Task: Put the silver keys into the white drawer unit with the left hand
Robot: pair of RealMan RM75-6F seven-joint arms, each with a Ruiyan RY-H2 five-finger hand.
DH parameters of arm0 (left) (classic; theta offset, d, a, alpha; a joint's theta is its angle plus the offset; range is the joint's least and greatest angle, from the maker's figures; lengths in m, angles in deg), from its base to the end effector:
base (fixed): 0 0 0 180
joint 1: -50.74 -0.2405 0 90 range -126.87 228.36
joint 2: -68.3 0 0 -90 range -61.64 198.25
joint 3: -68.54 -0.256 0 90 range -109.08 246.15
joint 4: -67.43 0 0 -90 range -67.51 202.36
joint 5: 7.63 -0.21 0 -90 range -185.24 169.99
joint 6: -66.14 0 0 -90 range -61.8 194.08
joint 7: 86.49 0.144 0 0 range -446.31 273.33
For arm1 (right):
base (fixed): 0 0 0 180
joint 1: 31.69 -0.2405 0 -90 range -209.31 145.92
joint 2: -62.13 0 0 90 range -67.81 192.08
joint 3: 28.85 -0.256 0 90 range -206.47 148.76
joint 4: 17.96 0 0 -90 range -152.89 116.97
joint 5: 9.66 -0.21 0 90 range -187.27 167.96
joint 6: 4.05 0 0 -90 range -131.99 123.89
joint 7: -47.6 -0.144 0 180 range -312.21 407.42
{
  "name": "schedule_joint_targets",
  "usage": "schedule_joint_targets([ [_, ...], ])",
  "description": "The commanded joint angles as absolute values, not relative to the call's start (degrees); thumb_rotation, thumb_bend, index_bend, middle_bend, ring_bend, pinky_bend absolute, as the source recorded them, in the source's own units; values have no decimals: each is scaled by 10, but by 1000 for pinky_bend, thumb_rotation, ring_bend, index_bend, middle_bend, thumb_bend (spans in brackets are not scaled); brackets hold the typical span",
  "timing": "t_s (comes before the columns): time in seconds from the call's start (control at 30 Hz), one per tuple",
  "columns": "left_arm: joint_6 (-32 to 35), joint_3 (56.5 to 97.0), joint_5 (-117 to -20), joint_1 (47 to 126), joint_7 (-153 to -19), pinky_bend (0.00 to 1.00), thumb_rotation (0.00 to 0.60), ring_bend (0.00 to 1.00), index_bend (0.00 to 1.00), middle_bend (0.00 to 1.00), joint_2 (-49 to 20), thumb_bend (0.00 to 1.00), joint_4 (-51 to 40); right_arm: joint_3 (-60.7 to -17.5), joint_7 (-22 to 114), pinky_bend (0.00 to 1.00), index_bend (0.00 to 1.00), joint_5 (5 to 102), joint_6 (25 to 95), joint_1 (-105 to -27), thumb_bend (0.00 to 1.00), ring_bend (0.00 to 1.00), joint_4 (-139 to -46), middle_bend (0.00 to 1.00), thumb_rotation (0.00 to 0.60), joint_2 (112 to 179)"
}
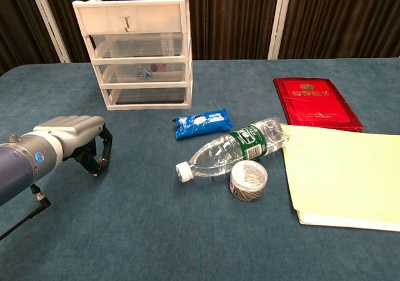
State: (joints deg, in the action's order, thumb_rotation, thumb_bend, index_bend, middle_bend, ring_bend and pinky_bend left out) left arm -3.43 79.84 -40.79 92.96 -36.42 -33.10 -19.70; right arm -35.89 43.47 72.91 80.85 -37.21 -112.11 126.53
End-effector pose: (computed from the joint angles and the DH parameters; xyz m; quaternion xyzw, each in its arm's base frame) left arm -0.1607 0.3108 -0.0652 -0.6922 -0.4467 -0.2137 0.5251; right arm -0.3036 -0.1987 0.1678 0.5438 -0.4089 0.4382 0.5875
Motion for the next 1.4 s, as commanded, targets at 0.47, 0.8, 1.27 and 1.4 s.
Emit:
schedule_joint_targets([
  [0.47, -45, 801, -461, 936, -374, 743, 600, 854, 581, 989, -288, 484, -250, -359, 434, 0, 0, 728, 807, -372, 41, 0, -1122, 0, 600, 1265],
  [0.8, -47, 812, -499, 953, -369, 741, 600, 855, 588, 989, -247, 484, -285, -360, 436, 0, 0, 728, 808, -372, 41, 0, -1122, 0, 600, 1265],
  [1.27, -21, 851, -549, 1002, -369, 741, 600, 855, 592, 988, -191, 478, -284, -359, 433, 0, 0, 729, 806, -373, 41, 0, -1122, 0, 600, 1265],
  [1.4, 6, 863, -562, 1018, -398, 741, 600, 855, 598, 988, -181, 476, -251, -360, 430, 0, 0, 727, 805, -373, 41, 0, -1123, 0, 600, 1264],
])
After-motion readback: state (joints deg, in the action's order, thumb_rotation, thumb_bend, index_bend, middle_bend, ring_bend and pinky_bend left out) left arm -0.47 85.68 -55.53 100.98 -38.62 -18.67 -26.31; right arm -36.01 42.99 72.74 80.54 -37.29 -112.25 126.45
